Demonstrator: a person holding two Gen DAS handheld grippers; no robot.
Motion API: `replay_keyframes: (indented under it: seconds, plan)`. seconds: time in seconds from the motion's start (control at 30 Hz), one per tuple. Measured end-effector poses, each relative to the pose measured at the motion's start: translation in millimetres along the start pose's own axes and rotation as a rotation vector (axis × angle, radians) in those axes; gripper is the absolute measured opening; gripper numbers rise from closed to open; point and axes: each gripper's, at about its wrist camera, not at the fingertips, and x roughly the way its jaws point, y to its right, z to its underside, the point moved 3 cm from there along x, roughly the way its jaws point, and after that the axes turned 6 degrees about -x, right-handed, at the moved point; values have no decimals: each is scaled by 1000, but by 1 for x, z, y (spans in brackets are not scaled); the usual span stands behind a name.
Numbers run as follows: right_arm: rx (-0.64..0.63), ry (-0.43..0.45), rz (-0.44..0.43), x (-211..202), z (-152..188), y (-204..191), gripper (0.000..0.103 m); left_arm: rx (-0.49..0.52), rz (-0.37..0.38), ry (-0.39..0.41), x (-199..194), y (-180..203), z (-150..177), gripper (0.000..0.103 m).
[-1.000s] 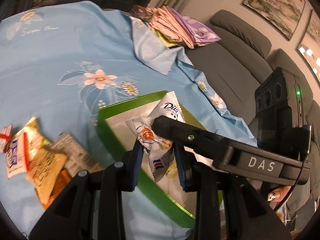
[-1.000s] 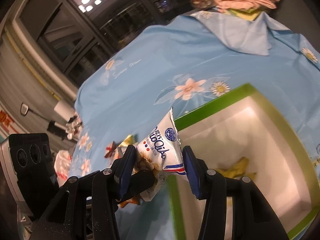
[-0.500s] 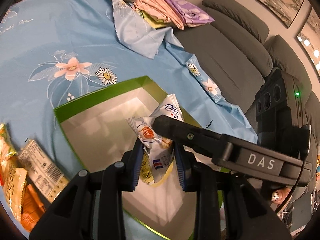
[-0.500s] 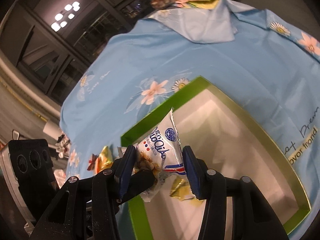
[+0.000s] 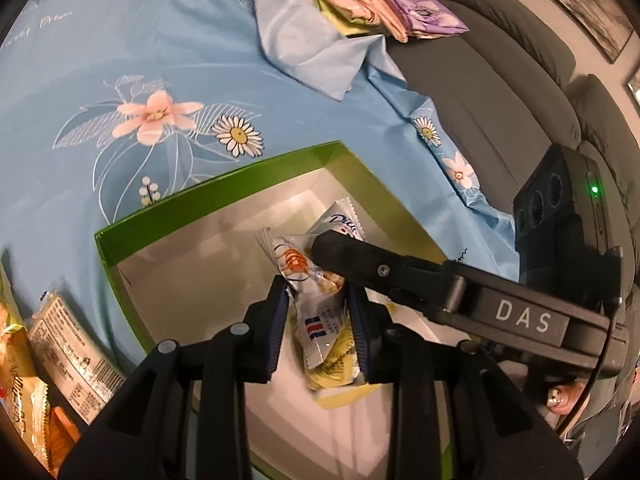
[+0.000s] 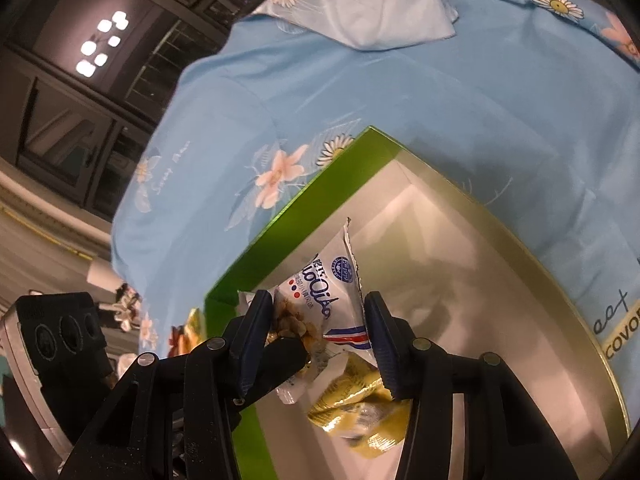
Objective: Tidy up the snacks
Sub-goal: 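Lower the nut packet into the box and open the left gripper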
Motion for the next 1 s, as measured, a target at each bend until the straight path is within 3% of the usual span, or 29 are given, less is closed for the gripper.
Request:
replay_keyframes:
  seconds: [0.43, 1.0]
  plan:
    - [44, -25, 26, 8, 0, 11, 48, 9, -71, -18, 12, 3, 0, 29]
    - [81, -30, 60, 11, 1, 19, 46, 4, -90, -38, 23, 5, 0, 30]
